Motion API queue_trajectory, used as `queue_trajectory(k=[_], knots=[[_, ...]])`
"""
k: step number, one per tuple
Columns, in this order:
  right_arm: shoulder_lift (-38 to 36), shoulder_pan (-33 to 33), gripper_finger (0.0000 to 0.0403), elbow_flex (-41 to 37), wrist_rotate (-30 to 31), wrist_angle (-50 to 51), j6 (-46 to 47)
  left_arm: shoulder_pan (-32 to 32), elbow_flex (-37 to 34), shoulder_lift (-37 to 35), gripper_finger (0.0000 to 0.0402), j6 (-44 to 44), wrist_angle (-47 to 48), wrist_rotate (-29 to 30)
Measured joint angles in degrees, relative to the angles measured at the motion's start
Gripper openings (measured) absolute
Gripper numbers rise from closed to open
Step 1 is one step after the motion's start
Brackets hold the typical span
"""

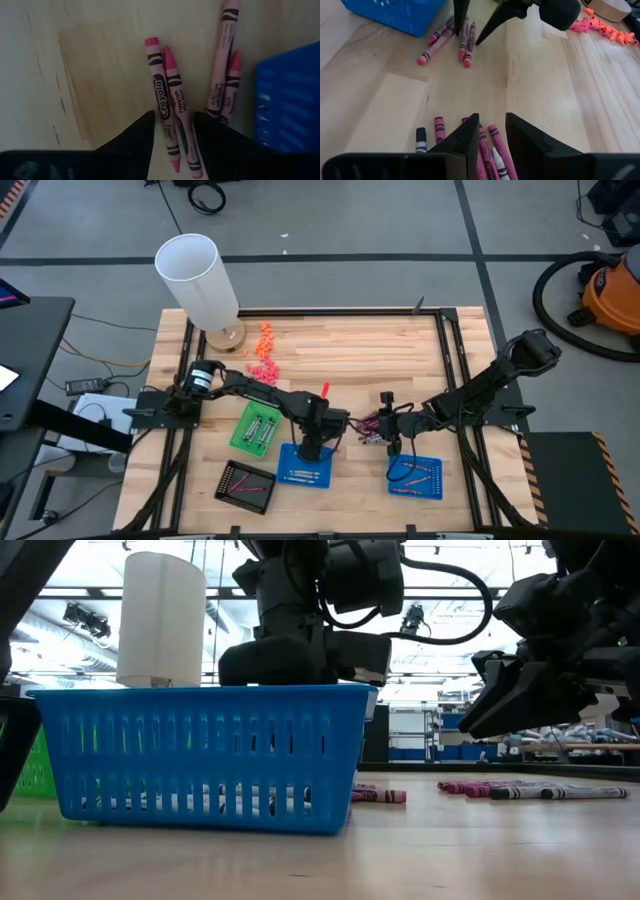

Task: Sort crayons
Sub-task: Put the pink crayon into the right blue basket

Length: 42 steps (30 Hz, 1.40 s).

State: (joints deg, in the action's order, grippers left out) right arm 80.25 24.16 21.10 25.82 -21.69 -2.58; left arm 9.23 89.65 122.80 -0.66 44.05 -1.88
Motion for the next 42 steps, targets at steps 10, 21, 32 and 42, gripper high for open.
queue_trajectory(k=[10,21,32,42], knots=[[0.0,0.0,0.0106,0.0,-0.1,-0.1,0.0,-1.7,0.1,0.0,0.0153,2.0,4.0,2.9],[0.0,0.0,0.0106,0.0,-0.1,-0.1,0.0,-5.1,0.0,0.1,0.0152,0.2,5.9,2.0],[0.0,0.0,0.0106,0.0,0.0,-0.1,-0.1,-5.5,4.8,0.5,0.0153,0.1,9.4,2.1],[0.0,0.0,0.0106,0.0,0.0,-0.1,0.0,-6.6,7.3,0.3,0.0153,-2.3,7.3,4.5]])
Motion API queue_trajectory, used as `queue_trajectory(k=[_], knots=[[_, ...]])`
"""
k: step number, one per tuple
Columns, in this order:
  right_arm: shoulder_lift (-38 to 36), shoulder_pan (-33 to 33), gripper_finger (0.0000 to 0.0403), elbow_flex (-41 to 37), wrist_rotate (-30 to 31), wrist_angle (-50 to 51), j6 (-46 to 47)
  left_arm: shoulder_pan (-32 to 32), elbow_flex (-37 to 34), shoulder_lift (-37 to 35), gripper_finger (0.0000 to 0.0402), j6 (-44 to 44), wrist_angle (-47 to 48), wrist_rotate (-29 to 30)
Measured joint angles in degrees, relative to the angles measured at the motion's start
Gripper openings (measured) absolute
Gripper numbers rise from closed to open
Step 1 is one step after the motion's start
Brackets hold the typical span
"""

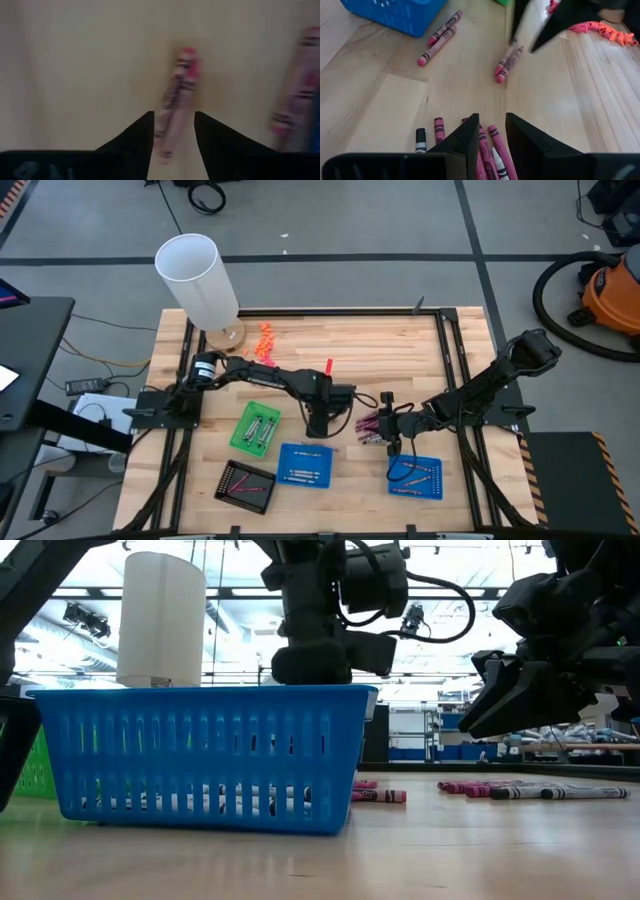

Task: Sort crayons
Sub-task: Put the pink crayon into the right blue basket

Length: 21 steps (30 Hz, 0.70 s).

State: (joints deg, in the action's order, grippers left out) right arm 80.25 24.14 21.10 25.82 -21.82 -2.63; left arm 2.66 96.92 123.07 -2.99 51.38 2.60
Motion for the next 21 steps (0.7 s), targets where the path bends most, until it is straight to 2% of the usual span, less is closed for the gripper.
queue_trajectory(k=[3,8,15,21], knots=[[0.0,0.0,0.0106,0.0,0.0,0.0,0.0,-0.1,0.0,0.0,0.0153,-0.6,-1.3,3.7],[0.0,0.0,0.0106,0.0,-0.2,0.0,0.0,-0.8,0.2,0.6,0.0153,-0.9,-5.3,3.9],[0.0,0.0,0.0106,0.0,-0.2,0.4,0.1,-1.8,0.1,3.8,0.0153,-3.1,-5.3,5.5],[0.0,0.0,0.0106,0.0,-0.2,0.5,0.1,-2.6,0.3,4.3,0.0153,-3.7,-5.7,4.3]])
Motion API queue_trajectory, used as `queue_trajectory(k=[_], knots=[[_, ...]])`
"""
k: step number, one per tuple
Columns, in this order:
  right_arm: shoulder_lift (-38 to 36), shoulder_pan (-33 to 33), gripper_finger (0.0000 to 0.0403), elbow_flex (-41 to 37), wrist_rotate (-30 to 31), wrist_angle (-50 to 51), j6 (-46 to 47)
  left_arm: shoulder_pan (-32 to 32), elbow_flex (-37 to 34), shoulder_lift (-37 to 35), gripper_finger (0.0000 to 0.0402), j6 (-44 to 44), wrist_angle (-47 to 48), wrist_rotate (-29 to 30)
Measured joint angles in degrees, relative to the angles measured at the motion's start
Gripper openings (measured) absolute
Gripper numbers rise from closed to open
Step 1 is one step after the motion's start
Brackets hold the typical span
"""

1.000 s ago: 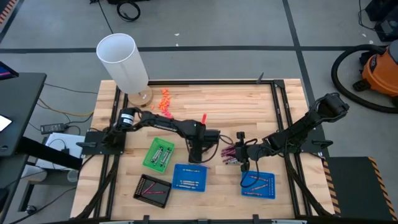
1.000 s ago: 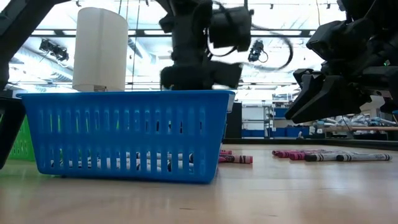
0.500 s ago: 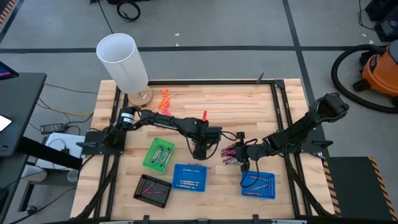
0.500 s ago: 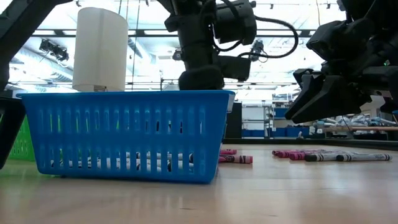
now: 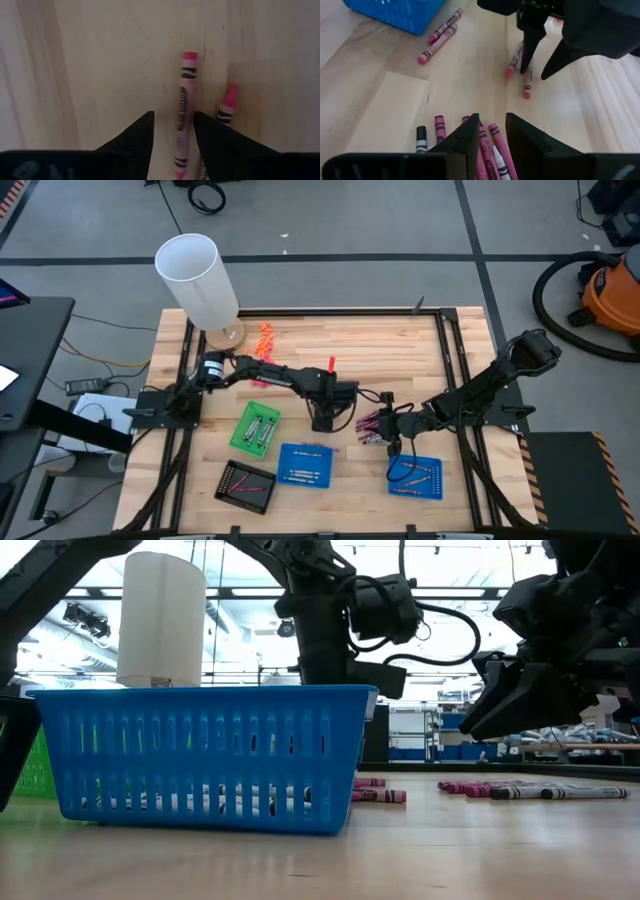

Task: Sort crayons
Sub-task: Put the pink crayon into the right blue basket

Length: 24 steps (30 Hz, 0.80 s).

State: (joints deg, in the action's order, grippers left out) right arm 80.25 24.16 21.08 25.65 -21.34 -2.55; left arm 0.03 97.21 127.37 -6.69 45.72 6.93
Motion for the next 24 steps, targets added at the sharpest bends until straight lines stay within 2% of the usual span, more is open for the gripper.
queue_trajectory(k=[6,18,24], knots=[[0.0,0.0,0.0106,0.0,0.0,0.1,0.0,-1.0,0.0,0.0,0.013,-0.4,0.5,-4.1],[0.0,0.0,0.0106,0.0,0.1,-0.5,0.0,-1.1,0.0,0.1,0.0022,0.5,1.0,-4.4],[0.0,0.0,0.0106,0.0,-1.0,-0.4,0.0,-0.4,0.0,0.1,0.0013,1.0,1.3,-2.9]])
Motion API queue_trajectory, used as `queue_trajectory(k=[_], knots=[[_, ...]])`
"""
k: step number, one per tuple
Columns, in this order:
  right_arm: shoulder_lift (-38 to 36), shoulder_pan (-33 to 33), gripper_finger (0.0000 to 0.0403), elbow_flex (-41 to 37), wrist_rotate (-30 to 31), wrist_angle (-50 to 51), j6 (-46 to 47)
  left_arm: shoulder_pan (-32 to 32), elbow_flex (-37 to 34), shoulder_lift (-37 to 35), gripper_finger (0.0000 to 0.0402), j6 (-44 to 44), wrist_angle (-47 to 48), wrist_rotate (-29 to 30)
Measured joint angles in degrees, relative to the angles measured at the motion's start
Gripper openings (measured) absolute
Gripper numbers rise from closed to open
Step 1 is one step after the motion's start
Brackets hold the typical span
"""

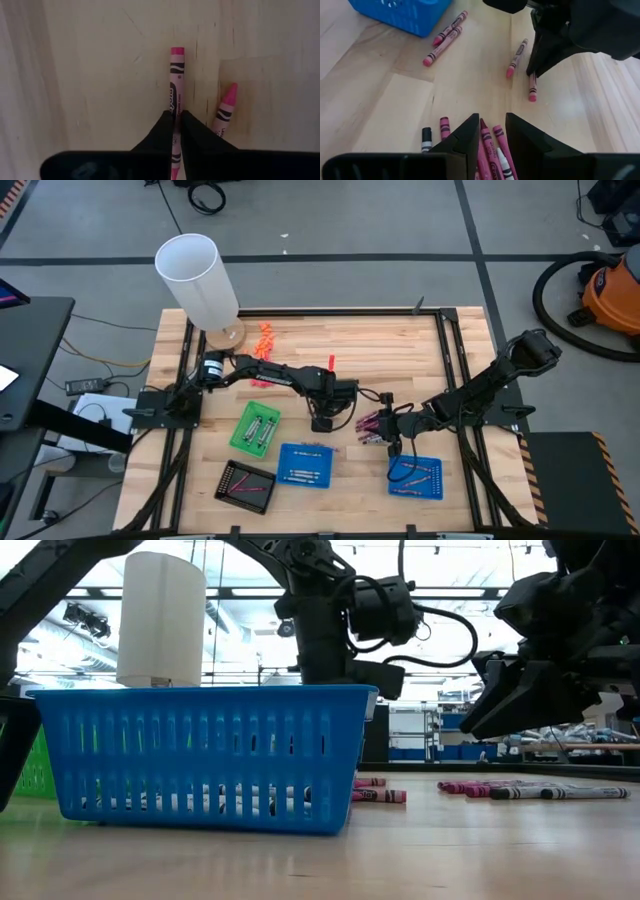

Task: Sort crayons
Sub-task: Put the pink crayon into the right blue basket

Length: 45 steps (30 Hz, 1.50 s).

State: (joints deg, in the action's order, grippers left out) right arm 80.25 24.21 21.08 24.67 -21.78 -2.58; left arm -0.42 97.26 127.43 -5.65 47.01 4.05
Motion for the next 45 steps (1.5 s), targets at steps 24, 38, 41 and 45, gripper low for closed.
queue_trajectory(k=[24,38,41,45], knots=[[0.0,0.0,0.0106,0.0,5.9,-0.1,1.1,8.6,2.1,-13.2,0.0014,14.3,7.0,5.8],[-0.1,2.5,0.0106,0.0,4.6,-9.4,-0.2,15.4,2.1,-13.3,0.0014,19.7,-1.7,12.1],[-0.1,3.6,0.0106,0.0,4.7,-13.6,-1.6,16.0,2.0,-13.1,0.0014,20.1,-1.9,16.1],[-0.2,4.2,0.0106,0.0,6.2,-17.2,-2.3,16.5,1.2,-13.0,0.0014,19.9,-5.1,17.3]])
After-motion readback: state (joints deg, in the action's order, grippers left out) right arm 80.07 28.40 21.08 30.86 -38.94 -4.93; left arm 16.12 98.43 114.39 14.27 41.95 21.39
